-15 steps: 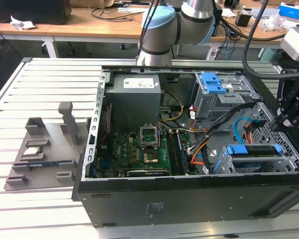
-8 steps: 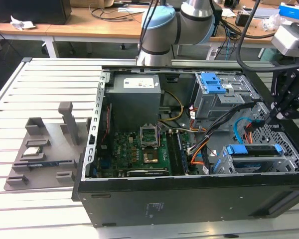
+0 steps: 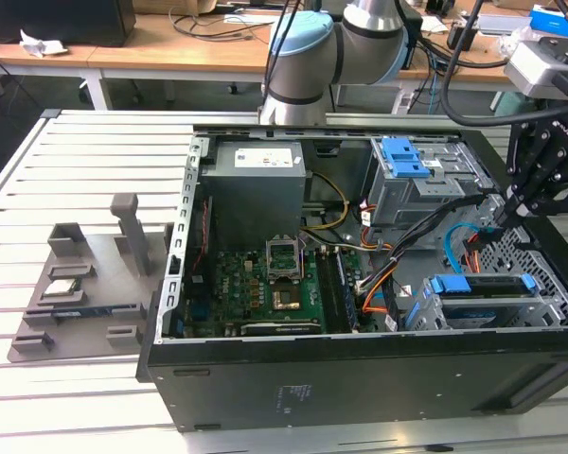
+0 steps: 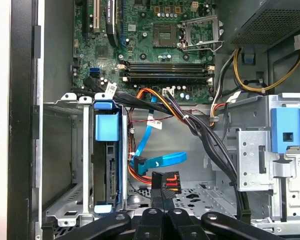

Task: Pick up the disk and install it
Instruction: 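Insert the first disk wire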

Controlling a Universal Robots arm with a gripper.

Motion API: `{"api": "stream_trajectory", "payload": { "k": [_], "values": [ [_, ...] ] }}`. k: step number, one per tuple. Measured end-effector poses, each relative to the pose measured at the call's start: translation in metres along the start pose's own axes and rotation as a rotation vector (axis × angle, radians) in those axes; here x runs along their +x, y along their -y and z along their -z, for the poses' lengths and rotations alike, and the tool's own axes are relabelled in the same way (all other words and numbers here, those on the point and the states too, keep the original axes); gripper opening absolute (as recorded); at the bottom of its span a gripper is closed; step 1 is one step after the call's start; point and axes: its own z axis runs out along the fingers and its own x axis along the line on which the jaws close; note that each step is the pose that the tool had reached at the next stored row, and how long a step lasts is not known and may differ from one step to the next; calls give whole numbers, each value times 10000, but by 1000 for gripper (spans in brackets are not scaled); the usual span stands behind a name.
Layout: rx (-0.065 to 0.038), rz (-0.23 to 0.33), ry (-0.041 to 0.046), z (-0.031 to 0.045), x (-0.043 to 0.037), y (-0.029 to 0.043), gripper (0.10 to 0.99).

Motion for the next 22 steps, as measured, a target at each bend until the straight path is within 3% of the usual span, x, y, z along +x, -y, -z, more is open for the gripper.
{"api": "stream_trajectory", "payload": {
  "k": [4, 5, 11, 20, 22],
  "values": [
    [0, 0, 0, 0, -1, 0, 169],
    [0, 0, 0, 0, -1, 0, 302],
    [0, 0, 2, -10, -9, 0, 302],
    [0, 0, 0, -175, -8, 7, 302],
    [3, -2, -30, -196, -5, -62, 302]
  ]
}}
